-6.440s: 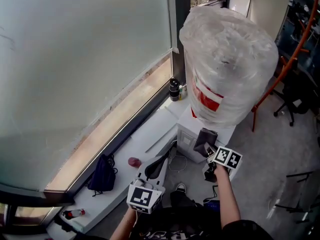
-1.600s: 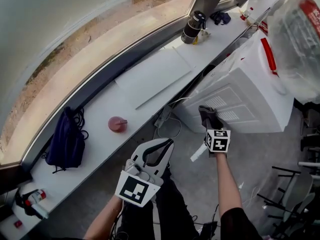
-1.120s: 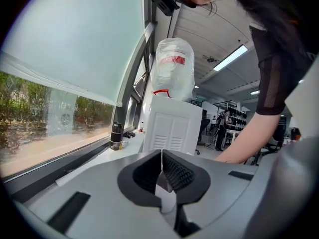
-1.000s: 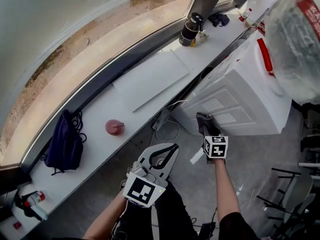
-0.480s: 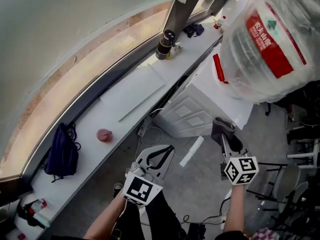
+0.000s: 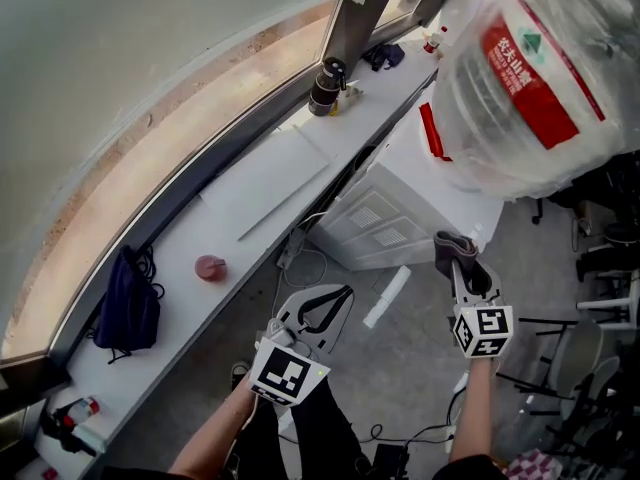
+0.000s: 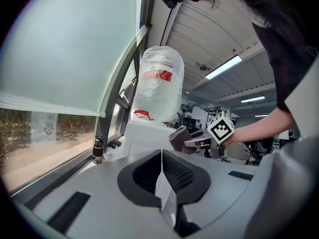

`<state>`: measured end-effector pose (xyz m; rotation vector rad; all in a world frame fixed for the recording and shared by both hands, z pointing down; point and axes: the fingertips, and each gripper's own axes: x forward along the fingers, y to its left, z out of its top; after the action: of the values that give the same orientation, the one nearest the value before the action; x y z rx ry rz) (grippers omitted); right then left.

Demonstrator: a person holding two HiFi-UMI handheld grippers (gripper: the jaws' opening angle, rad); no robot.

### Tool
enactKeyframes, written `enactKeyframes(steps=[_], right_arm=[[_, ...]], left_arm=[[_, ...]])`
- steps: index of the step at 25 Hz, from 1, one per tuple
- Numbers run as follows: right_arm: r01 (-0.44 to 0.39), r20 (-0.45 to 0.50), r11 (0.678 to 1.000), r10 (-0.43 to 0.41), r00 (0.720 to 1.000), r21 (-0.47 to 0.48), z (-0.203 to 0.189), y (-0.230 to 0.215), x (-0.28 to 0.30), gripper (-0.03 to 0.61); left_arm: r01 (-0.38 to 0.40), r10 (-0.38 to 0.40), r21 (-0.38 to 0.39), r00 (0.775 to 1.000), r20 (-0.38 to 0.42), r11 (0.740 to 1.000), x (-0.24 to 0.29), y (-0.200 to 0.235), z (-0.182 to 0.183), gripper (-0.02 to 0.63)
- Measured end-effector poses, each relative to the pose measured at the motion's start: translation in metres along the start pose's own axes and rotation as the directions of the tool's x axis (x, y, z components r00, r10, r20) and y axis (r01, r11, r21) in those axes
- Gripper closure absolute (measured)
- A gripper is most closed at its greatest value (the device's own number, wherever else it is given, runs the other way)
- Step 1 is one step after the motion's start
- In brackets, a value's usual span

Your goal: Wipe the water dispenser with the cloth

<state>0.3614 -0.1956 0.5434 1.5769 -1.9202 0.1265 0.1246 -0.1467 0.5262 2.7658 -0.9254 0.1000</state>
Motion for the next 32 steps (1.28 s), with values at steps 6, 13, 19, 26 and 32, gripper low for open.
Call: enactKeyframes(steps=[6, 13, 19, 26, 32], right_arm=[[-0.012, -0.071, 0.999, 0.014, 0.997, 0.030, -0.064, 0.026, 0.049, 0.471], [-0.044, -0.163, 0.999, 0.049, 0.985, 0.031, -0.161, 0.076, 0.132, 0.471], [-0.069, -0.264, 0.997, 0.075, 0.961, 0.033, -0.254, 0.116, 0.202, 0.471], [-0.092, -0.406, 0.996, 0.087, 0.910, 0.008, -0.352, 0.157, 0.267, 0.471], [-0.052, -0.467, 0.996, 0.079, 0.881, 0.070, -0.409, 0.172, 0.303, 0.472]], left_arm=[[-0.002, 0.002, -0.021, 1.000, -0.007, 1.000, 0.006, 0.004, -0.036, 0.592], [-0.029, 0.029, -0.034, 1.000, -0.004, 0.999, 0.024, 0.027, -0.100, 0.592], [-0.033, 0.033, -0.014, 0.999, -0.009, 0.999, 0.045, 0.044, -0.156, 0.592], [0.002, -0.002, 0.022, 0.999, -0.034, 1.000, 0.055, 0.051, -0.218, 0.592], [0.009, -0.007, 0.031, 0.998, -0.061, 0.999, 0.060, 0.063, -0.253, 0.592]])
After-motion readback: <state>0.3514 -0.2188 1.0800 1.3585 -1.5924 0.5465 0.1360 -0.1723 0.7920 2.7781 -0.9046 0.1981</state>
